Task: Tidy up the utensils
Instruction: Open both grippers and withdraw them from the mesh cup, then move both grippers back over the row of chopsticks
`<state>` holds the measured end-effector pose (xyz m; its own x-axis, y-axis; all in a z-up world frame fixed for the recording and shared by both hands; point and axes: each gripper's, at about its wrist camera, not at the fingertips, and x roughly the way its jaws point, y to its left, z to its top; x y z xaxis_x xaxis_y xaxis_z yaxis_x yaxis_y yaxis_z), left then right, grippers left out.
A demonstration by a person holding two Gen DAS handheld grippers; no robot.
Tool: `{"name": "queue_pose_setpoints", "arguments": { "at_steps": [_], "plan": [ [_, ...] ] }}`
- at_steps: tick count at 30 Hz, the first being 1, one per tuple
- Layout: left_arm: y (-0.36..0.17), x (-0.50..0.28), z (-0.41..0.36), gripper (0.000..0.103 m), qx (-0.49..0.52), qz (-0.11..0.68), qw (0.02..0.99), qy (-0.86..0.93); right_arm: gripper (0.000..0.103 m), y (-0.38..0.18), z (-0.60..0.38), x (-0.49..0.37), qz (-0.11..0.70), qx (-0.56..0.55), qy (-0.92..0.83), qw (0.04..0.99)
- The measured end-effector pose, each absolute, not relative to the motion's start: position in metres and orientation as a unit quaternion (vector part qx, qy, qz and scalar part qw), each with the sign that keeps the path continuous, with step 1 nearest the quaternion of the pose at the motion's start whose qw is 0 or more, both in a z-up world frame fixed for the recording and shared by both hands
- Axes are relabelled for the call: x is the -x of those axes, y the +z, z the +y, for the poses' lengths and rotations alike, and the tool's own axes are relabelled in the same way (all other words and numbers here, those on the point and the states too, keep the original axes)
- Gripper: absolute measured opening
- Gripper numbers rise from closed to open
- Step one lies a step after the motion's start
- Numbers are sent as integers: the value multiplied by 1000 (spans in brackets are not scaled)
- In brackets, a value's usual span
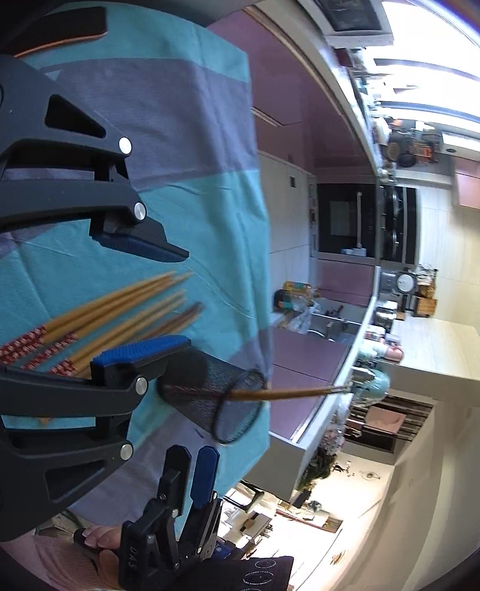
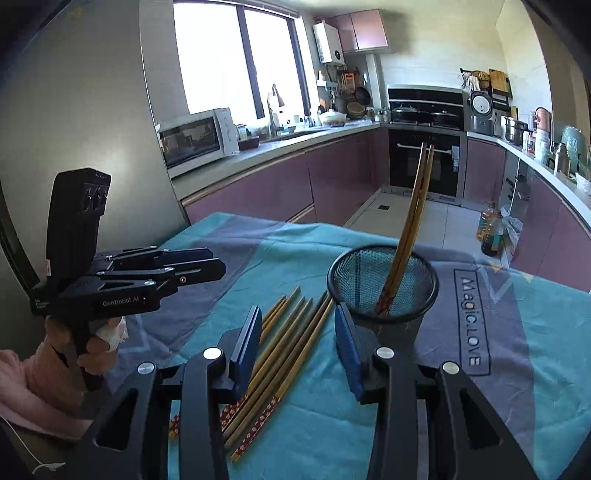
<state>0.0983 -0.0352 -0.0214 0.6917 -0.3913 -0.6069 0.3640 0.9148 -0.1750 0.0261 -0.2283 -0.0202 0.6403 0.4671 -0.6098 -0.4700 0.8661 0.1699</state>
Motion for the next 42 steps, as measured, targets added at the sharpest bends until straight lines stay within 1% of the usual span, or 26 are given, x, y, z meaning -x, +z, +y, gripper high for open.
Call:
{"name": "queue_pose_setpoints", "arguments": {
  "at_steps": [3, 9, 11, 32, 42],
  "plan": [
    [-48, -95, -31, 41, 15, 365, 908, -206, 39, -42, -220, -32, 371, -3, 247, 895],
    [-82, -85, -36, 41, 10, 401, 892, -211, 39, -66, -206, -33, 400, -4, 241, 884],
    [-85, -85, -47, 41, 7, 406, 890, -210, 39, -70, -204, -32, 406, -2, 234, 883],
    [-110, -89, -61, 40, -17, 434, 880, -193, 35, -89, -195, -41, 431, 6, 201, 880],
    [-114, -93, -65, 40, -28, 433, 882, -182, 30, -90, -196, -40, 434, 20, 192, 880]
  ]
}}
